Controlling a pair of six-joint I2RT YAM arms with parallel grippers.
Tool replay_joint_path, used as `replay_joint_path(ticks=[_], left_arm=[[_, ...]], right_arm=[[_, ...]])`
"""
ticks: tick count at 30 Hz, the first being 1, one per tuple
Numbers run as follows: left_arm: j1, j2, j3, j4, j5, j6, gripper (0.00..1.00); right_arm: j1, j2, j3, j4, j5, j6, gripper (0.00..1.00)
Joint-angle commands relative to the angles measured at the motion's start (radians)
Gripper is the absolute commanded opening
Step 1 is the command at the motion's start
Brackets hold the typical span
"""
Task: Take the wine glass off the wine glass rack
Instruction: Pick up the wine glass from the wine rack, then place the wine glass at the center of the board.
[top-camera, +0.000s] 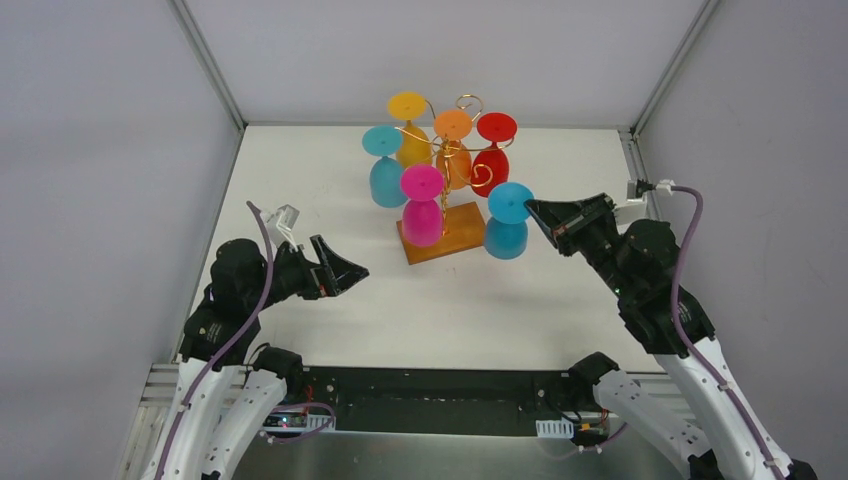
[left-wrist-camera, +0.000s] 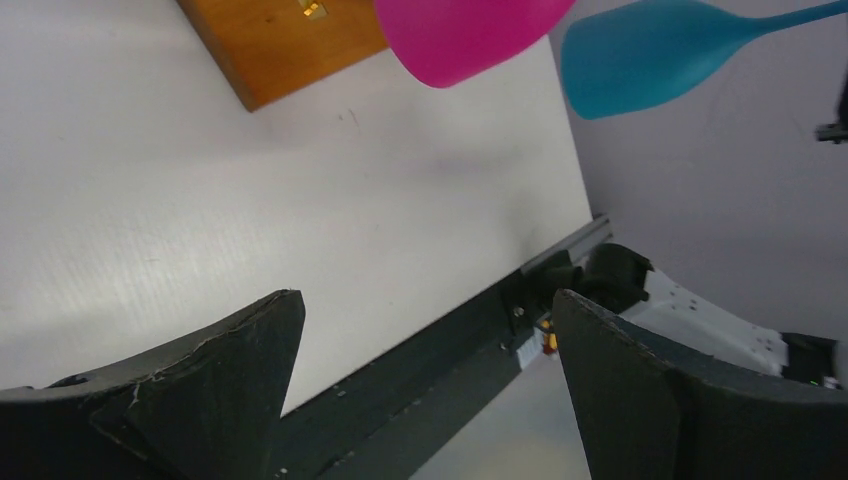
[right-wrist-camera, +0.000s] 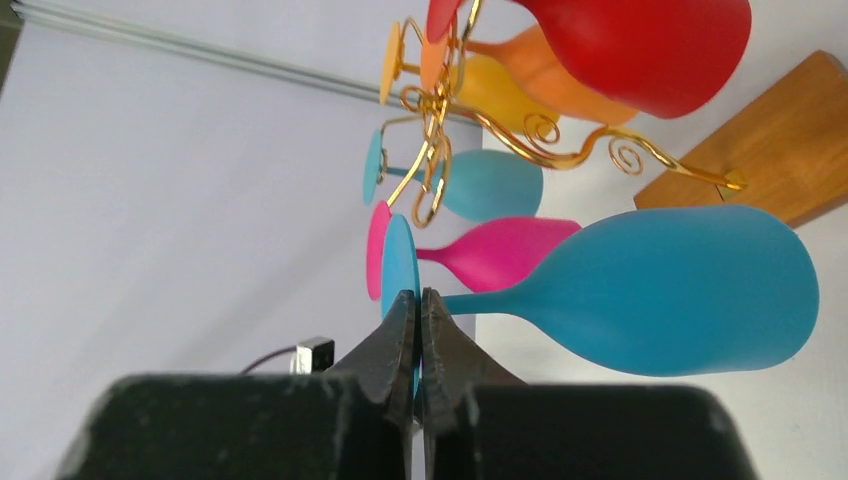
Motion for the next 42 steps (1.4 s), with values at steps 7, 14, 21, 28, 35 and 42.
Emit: replay_joint_path(ticks=[7, 14, 21, 28, 35, 42], left_arm=[[0.012, -0.046, -0.002, 0.114, 0.234, -0.388, 0.99], [-0.006, -0.07, -0.102, 0.22, 0.298, -0.6, 0.99], [-0.132, -0.049, -0.219, 0.338, 0.222, -0.699, 1.0], [-0.349, 0.004, -0.281, 0.462, 0.055, -0.752, 1.0], [-0.46, 0.0, -0.341, 0.55, -0.028, -0.847, 1.0], [-0.601, 0.018, -0.36, 0.621, -0.106, -0.901, 0.99]], right_arm=[[0.063, -0.048, -0.053, -0.002, -0.234, -0.222, 0.0], [0.189, -0.038, -0.044, 0.019, -0.265, -0.37, 0.0], [0.364, 0.013, -0.048, 0.037, -0.222, -0.518, 0.0], [0.621, 0.068, -0.009, 0.005, -0.057, -0.7, 0.0], [0.849, 0.096, -0.045, 0.041, 0.081, -0.887, 0.0], [1.004, 0.113, -0.098, 0.147, 0.159, -1.065, 0.0]])
